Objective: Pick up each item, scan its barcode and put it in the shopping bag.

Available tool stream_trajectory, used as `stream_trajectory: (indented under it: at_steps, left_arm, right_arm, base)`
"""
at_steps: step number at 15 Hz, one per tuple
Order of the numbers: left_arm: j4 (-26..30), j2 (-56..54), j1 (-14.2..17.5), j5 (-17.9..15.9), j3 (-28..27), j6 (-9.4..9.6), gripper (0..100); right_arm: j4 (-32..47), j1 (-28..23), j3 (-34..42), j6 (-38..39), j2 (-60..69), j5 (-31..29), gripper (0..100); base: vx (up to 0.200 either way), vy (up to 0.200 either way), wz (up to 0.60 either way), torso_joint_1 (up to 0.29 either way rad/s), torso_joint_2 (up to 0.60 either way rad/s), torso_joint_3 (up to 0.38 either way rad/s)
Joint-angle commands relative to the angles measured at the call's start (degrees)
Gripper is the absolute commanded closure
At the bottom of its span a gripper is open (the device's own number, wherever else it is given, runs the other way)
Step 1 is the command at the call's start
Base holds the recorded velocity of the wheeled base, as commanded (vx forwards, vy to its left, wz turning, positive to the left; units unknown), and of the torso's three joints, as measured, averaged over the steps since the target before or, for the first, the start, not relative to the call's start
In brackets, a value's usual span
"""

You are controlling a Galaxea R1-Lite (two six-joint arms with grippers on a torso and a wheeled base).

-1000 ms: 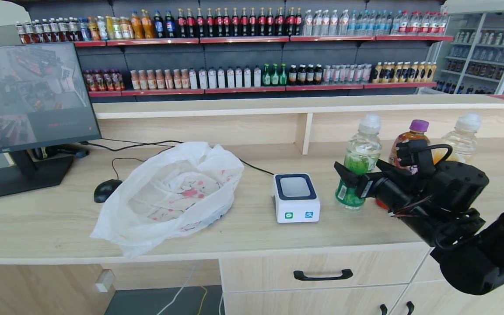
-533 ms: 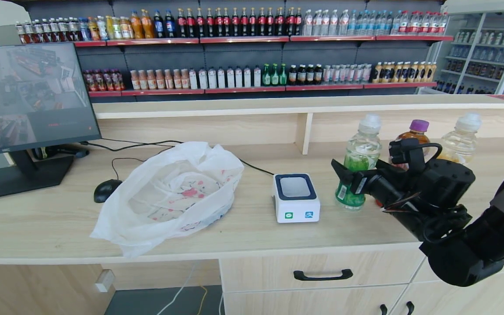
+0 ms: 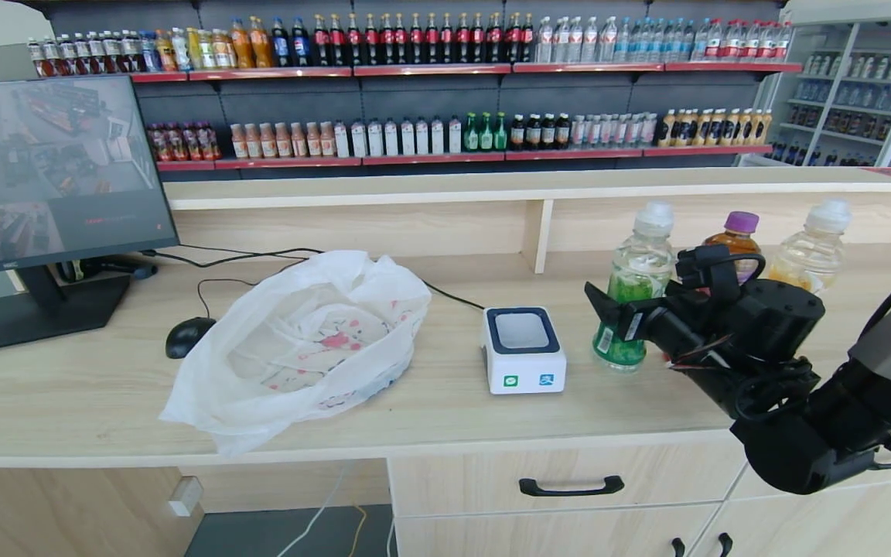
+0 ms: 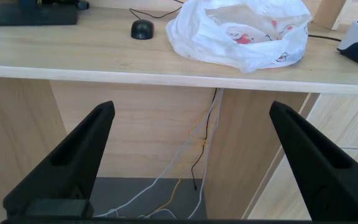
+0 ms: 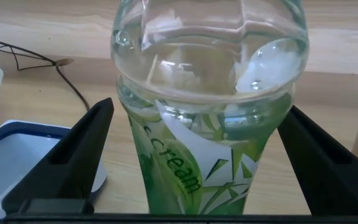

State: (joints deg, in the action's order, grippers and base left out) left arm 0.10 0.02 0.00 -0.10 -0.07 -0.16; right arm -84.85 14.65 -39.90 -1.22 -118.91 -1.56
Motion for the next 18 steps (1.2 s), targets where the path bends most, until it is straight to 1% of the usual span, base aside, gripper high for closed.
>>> stream_trajectory:
  at_steps: [1, 11, 12, 18]
  left_arm:
    - [0.0, 0.0, 0.0, 0.0, 0.0, -0.02, 0]
    - [0.0, 0.0, 0.0, 0.0, 0.0, -0.02, 0]
    - [0.0, 0.0, 0.0, 0.0, 0.0, -0.02, 0]
    - [0.0, 0.0, 0.0, 0.0, 0.0, -0.02, 0]
  right_arm:
    - [-0.1, -0.1, -0.3, 0.0, -0.4, 0.0, 0]
    - [-0.1, -0.2, -0.9, 0.8, -1.7, 0.0, 0]
    - [-0.1, -0.2, -0.9, 1.0, -1.7, 0.0, 100]
    - [-0.1, -0.5, -0.4, 2.0, -1.2, -0.3, 100]
  base:
    - [0.0, 0.0, 0.0, 0.0, 0.0, 0.0]
    - [0.0, 0.0, 0.0, 0.0, 0.0, 0.0]
    - [0.0, 0.0, 0.0, 0.0, 0.0, 0.0]
    - [0.0, 0.0, 0.0, 0.0, 0.0, 0.0]
